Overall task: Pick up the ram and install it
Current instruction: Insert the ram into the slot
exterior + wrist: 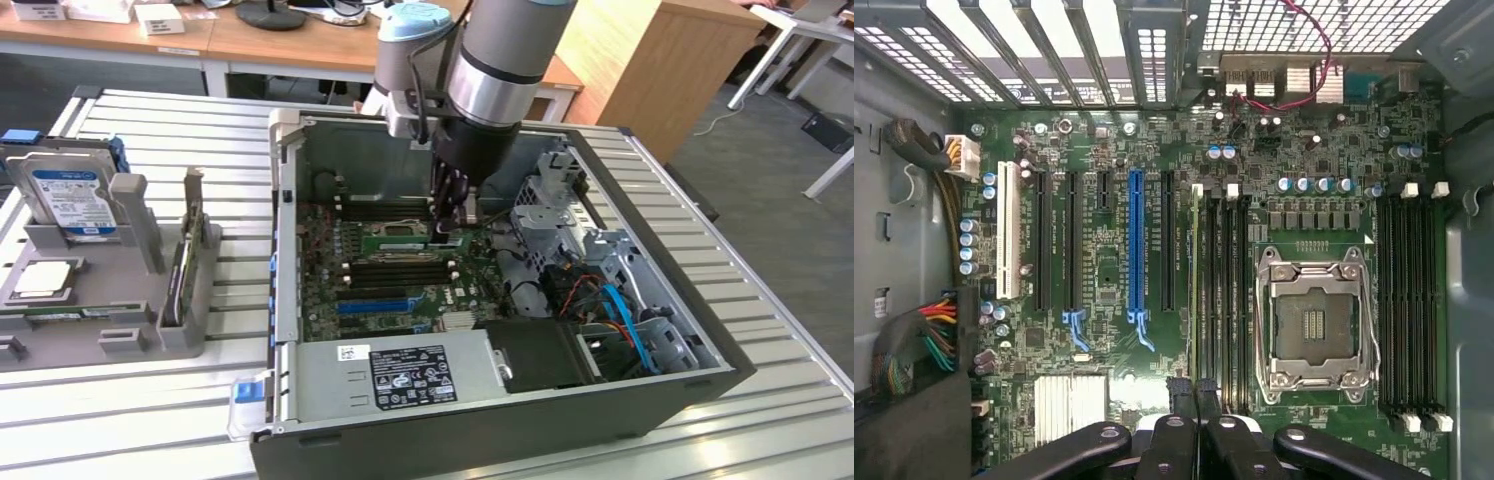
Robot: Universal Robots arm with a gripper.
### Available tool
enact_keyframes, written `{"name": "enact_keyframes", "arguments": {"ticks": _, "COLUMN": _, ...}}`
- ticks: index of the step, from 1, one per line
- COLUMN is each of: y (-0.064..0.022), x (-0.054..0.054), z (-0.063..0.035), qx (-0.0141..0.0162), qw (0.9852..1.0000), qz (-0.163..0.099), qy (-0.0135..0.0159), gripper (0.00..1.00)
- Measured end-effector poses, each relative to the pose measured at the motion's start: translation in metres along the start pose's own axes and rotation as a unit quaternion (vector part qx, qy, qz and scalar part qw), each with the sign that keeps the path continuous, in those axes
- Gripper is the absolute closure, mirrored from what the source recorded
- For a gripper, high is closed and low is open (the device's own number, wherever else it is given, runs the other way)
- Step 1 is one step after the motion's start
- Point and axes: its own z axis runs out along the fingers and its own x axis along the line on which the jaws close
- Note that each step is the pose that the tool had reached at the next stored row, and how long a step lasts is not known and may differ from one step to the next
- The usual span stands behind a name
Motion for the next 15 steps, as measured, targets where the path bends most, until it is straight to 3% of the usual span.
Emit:
{"name": "enact_keyframes", "arguments": {"ticks": 7, "y": 0.0005, "x": -0.011, "z": 0.0011, "qx": 0.0000, "qw": 1.0000, "qz": 0.000, "qy": -0.0001, "gripper": 0.88}}
{"name": "enact_keyframes", "arguments": {"ticks": 15, "y": 0.0004, "x": -0.011, "z": 0.0066, "qx": 0.0002, "qw": 1.0000, "qz": 0.000, "qy": -0.0001, "gripper": 0.88}}
